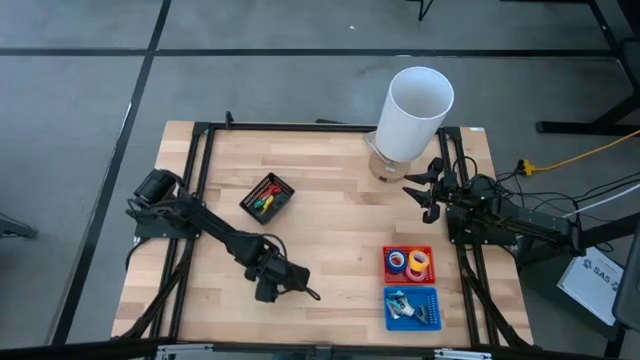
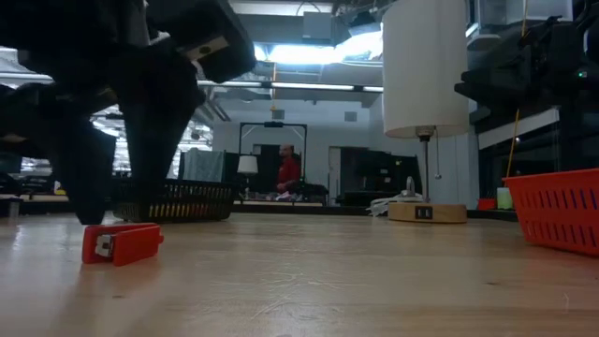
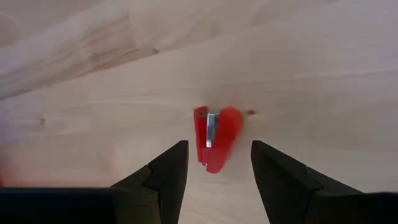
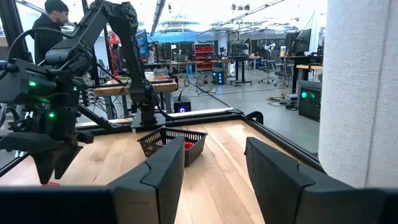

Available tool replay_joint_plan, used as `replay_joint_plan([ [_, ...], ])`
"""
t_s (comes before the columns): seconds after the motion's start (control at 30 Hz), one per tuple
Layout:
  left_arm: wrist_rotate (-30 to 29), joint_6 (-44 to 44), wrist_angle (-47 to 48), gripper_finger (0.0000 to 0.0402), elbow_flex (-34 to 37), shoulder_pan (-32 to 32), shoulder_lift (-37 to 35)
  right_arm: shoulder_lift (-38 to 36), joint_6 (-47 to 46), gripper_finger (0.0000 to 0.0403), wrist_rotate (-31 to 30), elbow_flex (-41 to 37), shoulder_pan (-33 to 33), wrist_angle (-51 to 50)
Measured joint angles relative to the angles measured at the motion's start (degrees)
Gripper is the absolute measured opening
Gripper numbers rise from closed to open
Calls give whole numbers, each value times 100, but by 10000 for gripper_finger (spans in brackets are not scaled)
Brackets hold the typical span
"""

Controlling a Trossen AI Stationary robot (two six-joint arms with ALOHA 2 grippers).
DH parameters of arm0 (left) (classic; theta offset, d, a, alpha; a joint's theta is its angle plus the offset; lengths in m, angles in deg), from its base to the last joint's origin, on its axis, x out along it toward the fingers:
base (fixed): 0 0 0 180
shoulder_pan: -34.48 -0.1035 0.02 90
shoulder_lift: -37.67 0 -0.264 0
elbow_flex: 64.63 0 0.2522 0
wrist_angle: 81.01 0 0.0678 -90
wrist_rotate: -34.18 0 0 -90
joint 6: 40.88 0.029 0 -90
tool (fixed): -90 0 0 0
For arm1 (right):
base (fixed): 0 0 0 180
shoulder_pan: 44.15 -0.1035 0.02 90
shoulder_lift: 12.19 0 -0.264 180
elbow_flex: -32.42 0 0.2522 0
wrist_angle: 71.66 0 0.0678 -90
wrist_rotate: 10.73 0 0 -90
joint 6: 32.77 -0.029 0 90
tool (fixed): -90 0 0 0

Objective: Pick and place Stapler, Stapler remover, tape
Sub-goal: Put the red stapler into the black basket

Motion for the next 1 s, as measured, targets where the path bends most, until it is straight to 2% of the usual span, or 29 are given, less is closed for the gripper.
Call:
replay_joint_plan([
  [0.3,97,67,-452,173,-6,-42,370,0,0,171,0,0,0,0],
  [0.5,365,-402,-431,168,-9,-149,388,2,0,171,0,0,0,0],
  [0.6,407,-588,-388,143,-8,-155,392,1,1,171,0,0,0,0],
  [0.83,721,-926,-317,51,-7,-184,392,0,0,171,0,0,1,-2],
  [1.0,709,-1298,-253,47,-8,-192,392,0,0,171,0,0,2,0],
])
